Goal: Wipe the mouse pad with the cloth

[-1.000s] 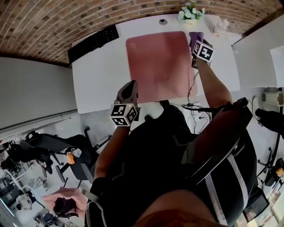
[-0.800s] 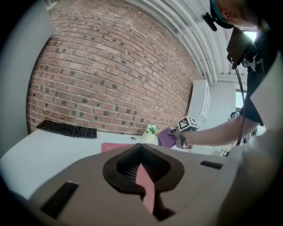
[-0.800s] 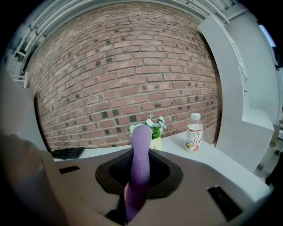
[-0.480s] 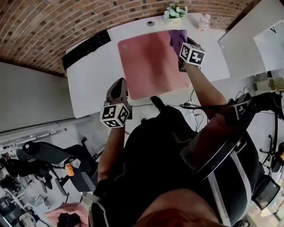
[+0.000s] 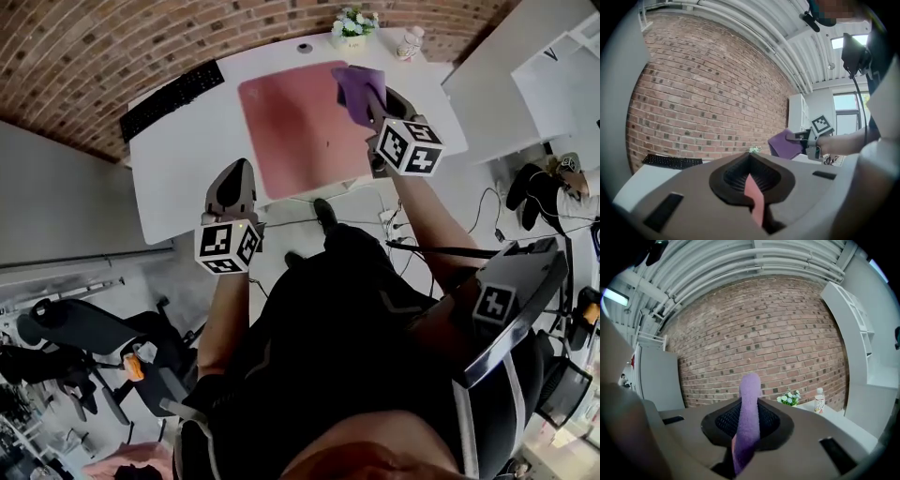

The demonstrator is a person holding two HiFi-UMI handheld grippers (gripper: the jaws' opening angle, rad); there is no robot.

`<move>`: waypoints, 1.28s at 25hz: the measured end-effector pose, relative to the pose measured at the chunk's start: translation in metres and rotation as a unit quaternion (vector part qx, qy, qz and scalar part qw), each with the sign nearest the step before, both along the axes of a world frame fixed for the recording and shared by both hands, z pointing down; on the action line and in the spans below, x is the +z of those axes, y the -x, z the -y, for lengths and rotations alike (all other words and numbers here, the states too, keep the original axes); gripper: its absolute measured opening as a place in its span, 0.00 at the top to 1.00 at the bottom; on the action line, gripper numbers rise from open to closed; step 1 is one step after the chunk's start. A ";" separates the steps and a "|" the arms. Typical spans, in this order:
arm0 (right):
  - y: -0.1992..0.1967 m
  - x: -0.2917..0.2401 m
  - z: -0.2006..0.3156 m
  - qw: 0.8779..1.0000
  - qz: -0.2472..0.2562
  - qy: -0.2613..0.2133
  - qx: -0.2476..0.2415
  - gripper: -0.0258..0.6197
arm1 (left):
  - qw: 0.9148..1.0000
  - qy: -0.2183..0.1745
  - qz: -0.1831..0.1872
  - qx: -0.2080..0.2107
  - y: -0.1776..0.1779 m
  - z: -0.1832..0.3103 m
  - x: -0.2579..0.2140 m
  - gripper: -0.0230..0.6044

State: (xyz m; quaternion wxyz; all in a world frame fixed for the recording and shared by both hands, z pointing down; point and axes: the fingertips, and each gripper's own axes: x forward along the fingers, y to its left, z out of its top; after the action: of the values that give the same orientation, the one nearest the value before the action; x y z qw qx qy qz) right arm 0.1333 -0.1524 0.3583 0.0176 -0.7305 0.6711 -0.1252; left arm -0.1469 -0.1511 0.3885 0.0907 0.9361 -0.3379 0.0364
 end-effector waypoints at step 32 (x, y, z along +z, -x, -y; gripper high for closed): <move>0.011 -0.022 -0.065 0.992 -0.052 -0.020 -0.110 0.87 | 0.997 -0.041 0.038 -0.051 -0.070 -0.024 -0.053 0.96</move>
State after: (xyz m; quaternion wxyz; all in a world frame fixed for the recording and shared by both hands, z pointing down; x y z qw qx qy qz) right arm 0.1221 -0.0873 0.3363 -0.0164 -0.6570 0.7499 -0.0752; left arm -0.0768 -0.1275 0.3359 0.0414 0.9186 -0.3893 0.0536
